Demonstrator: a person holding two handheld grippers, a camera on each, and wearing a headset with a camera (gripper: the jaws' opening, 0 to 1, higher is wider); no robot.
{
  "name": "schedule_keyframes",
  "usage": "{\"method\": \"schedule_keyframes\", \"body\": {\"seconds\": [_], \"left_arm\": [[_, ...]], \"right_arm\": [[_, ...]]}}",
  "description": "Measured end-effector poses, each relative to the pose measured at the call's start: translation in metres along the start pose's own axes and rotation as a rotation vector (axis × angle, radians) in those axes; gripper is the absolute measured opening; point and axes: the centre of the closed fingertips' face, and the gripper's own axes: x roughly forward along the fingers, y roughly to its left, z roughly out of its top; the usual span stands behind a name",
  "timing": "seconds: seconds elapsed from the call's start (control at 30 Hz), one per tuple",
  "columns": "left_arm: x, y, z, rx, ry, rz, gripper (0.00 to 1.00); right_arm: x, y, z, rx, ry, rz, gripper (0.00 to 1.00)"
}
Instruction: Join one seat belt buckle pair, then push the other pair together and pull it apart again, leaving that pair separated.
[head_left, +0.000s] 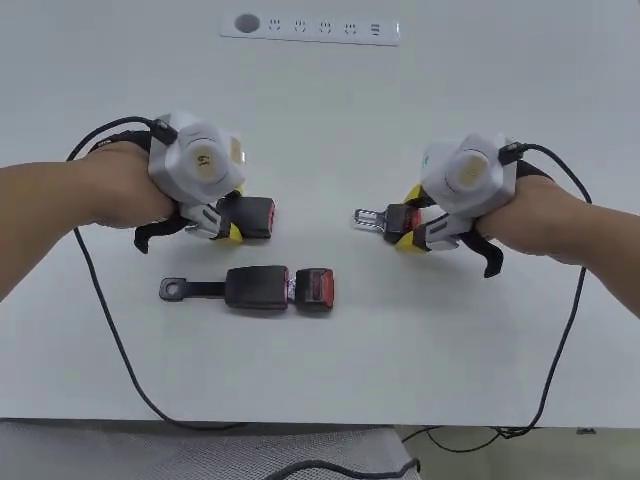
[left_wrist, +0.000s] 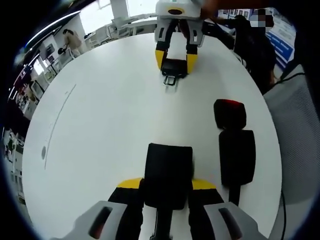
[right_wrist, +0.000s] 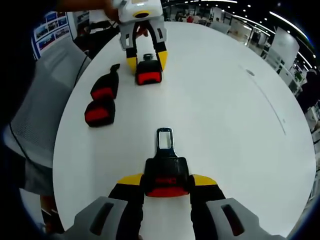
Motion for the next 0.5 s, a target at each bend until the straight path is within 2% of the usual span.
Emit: {"method": "schedule_keyframes", "body": {"seconds": [0.13,0.3,0.5], "left_arm": [[0.002,0.003,-0.003,-0.061,-0.002,0.001,0.35],[0.001,0.003,-0.004,-0.035,-0.007,-0.004,0.34],[0.003,0.003,-0.005,-0.037,-0.004,-0.003,0.34]], "right_arm": [[0.001,0.000,0.001,-0.006,-0.004,0.003,0.33],[0.004,0.002,0.005,-0.015,0.002,0.001,0.33],[0.015,0.011,0.023,-0.031,-0.004,0.008,0.32]]}}
